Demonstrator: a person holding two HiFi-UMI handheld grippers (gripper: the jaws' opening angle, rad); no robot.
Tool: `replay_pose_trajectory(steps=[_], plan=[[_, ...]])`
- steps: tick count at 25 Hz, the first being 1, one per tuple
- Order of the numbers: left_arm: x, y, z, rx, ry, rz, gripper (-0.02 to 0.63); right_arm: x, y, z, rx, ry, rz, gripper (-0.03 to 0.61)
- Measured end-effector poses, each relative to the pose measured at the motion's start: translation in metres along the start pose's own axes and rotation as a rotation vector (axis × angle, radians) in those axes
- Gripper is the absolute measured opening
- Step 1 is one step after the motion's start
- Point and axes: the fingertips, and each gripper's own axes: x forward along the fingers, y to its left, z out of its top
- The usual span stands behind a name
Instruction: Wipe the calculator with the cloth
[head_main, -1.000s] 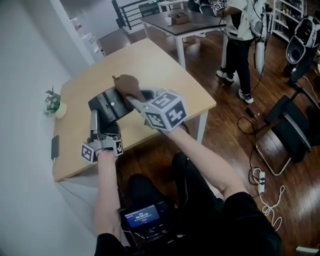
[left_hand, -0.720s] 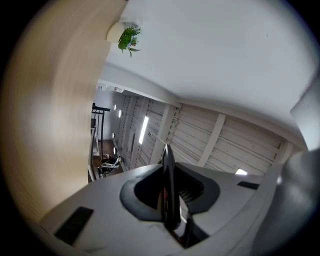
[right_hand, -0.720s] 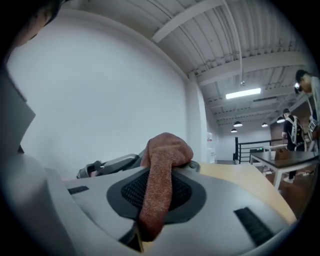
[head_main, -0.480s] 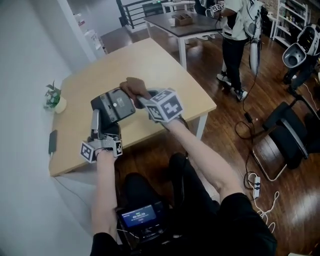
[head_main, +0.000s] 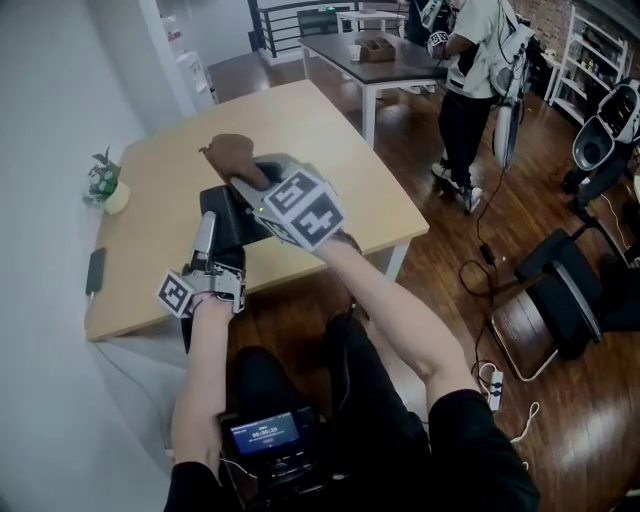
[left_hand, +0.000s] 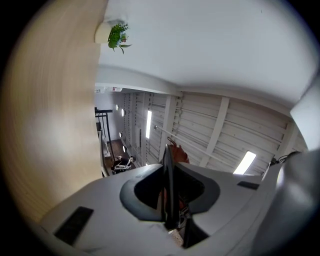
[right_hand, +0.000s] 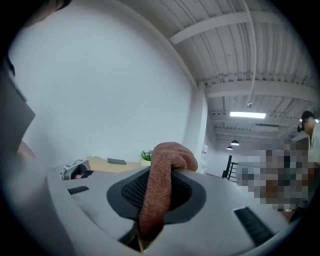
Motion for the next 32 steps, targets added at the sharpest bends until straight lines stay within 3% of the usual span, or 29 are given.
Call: replay_pose_trajectory(steps=[5,13,16,22,25,28,32], plan=[[0.001,0.001,0.007,-0.006,-0.029,0.01,0.071,0.011,0.043,-0.028,-0.066,0.101,0.095,0.061],[-0.008,0.012,0.037,-0.035,-0.121,0.017,0.069,-0.024,0.116,-0.101,-0.045,0.237,0.265,0.061],[-0.01,0.015,0.036,-0.042,-0.115,0.022,0.071,-0.032,0.093,-0.097,0.007,0.218,0.218,0.06],[-0.005,0.013,0.012,-0.039,-0.047,0.001,0.069,-0.014,-0.005,-0.014,0.028,0.013,-0.05,0.06],[-0.003,0.016,0.004,-0.04,-0.027,-0.003,0.069,0.014,-0.001,-0.01,-0.03,0.058,0.0,0.06],[-0.005,0.024,0.007,-0.046,-0.037,0.016,0.071,0.028,0.032,-0.035,-0.09,0.151,0.099,0.061],[-0.012,0.036,0.024,-0.07,-0.08,0.047,0.071,0.022,0.073,-0.068,-0.086,0.199,0.17,0.061]])
